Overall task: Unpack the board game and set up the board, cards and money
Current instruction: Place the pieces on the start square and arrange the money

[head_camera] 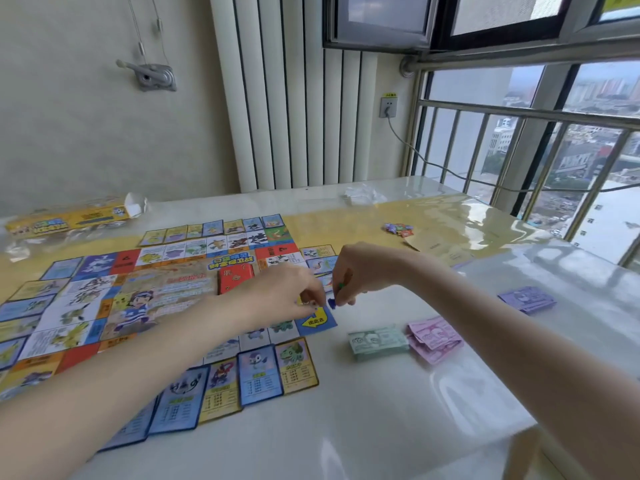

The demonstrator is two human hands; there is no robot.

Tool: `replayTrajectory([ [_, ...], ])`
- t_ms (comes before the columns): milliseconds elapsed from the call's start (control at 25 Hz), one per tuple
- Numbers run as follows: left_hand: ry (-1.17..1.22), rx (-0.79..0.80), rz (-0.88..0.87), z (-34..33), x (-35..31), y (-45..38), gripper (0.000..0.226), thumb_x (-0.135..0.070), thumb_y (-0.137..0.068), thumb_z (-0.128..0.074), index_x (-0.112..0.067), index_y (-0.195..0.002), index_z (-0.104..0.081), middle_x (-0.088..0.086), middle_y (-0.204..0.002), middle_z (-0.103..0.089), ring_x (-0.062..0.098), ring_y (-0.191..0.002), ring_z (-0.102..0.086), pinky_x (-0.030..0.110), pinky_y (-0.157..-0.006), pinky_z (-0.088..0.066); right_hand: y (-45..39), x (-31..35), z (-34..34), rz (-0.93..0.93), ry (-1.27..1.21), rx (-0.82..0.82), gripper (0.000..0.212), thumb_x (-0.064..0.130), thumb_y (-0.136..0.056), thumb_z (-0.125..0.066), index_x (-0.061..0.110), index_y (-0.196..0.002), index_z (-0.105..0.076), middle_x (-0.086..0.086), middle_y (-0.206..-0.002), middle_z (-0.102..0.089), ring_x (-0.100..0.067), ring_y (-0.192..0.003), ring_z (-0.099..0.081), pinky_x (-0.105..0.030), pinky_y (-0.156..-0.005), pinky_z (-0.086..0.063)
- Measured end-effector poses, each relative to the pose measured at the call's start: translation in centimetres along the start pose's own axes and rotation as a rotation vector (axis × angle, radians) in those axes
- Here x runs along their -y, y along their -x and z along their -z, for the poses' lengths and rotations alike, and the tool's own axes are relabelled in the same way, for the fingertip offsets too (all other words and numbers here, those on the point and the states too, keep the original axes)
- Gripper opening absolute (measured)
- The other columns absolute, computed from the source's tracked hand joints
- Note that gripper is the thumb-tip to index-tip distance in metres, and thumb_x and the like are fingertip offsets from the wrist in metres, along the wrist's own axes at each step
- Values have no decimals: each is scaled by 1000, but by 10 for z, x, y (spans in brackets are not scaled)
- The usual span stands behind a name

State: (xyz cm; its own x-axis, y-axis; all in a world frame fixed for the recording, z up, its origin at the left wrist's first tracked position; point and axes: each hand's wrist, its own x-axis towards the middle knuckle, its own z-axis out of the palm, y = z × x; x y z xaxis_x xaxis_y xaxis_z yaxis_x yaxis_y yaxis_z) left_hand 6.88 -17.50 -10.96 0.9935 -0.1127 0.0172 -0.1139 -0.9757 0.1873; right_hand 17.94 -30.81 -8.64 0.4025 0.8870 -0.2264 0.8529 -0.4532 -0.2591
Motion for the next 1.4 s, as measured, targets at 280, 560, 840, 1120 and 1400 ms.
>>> replayTrajectory([
  [280, -4, -136, 2, -4, -2, 9, 19, -16, -90, -57, -16, -106, -67, -2, -107, -61, 7, -86, -54, 19, -73, -42, 5, 19, -2, -25, 12, -11, 14, 18, -79, -68, 6, -84, -72, 4, -63, -64, -9, -60, -52, -18, -52, -36],
  [560, 514, -227, 150, 18, -6, 11, 20, -15, -79, -72, -14, -95, -61, 0, -90, -70, 11, -83, -65, 18, -77, -50, 9, 26, 3, 43, -90, -138, 12, 17, -77, -71, 6, -82, -73, 8, -60, -61, 1, -47, -48, -10, -47, -32],
  [840, 926, -53, 265, 24, 0, 12, 24, -3, -84, -64, -11, -106, -58, 13, -105, -69, 20, -91, -65, 18, -72, -54, 13, 14, 10, 54, -287, -167, 8, 16, -75, -74, 9, -80, -73, -6, -67, -66, -6, -47, -44, -15, -47, -33],
  [1120, 832, 44, 195, 17, -4, 13, 21, -9, -86, -64, -16, -106, -61, 2, -104, -70, 15, -96, -66, 19, -83, -53, 12, 20, 10, 56, -312, -217, 12, 11, -75, -74, 1, -82, -72, 2, -59, -61, -3, -43, -44, -10, -46, -33],
  [1400, 834, -52, 320, 16, 2, 16, 22, -4, -80, -69, -15, -100, -69, 4, -97, -72, 13, -90, -67, 20, -79, -54, 12, 29, 5, 92, -124, -219, 14, 11, -73, -76, 12, -86, -71, 5, -67, -61, 1, -53, -51, -5, -47, -34],
])
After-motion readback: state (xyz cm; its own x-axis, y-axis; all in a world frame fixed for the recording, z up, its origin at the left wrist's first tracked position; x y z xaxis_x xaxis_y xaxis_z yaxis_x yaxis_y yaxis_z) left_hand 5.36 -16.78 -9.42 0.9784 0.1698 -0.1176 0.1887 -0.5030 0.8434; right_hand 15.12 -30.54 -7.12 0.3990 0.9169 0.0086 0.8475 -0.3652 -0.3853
